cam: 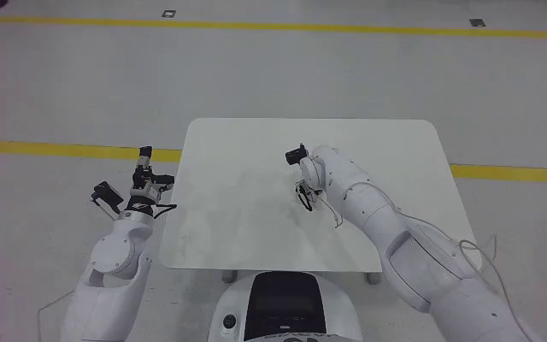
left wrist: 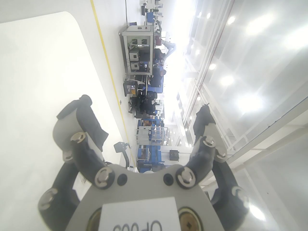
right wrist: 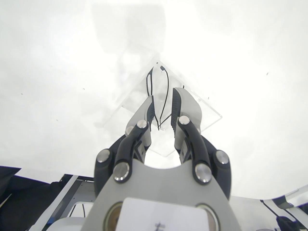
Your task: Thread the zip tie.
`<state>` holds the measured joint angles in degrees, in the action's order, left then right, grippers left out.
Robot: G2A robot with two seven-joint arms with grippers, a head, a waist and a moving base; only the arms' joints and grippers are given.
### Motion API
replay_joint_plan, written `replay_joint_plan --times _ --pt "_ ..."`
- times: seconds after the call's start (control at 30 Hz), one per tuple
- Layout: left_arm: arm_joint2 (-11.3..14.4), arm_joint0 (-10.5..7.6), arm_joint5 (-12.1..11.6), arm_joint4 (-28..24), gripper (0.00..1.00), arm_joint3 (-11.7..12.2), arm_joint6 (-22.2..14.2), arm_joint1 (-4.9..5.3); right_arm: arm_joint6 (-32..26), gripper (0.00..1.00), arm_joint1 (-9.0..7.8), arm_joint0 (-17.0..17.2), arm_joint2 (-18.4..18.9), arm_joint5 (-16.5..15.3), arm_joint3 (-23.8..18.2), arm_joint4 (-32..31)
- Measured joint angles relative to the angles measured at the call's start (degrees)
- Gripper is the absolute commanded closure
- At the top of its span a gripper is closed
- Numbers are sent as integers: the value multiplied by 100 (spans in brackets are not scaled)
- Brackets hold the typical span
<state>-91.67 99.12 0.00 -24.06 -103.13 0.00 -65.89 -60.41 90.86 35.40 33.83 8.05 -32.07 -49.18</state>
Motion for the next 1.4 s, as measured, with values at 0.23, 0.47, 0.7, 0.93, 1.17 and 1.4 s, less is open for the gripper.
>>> replay_joint_plan --times 0.23,0.47,0.7,0.93,1.17,1.4 --pt "0 0 0 0 0 0 0 0 179 83 134 -103 41 -239 389 160" --pt "0 0 0 0 0 0 0 0 289 85 235 -181 58 -299 671 193" --pt "0 0 0 0 0 0 0 0 351 86 324 -237 62 -250 874 171" --pt "0 0 0 0 0 0 0 0 394 93 401 -277 79 -273 1037 165" --pt "0 0 0 0 0 0 0 0 433 90 458 -304 101 -301 1160 151" --pt "0 0 0 0 0 0 0 0 508 75 493 -320 139 -329 1240 138"
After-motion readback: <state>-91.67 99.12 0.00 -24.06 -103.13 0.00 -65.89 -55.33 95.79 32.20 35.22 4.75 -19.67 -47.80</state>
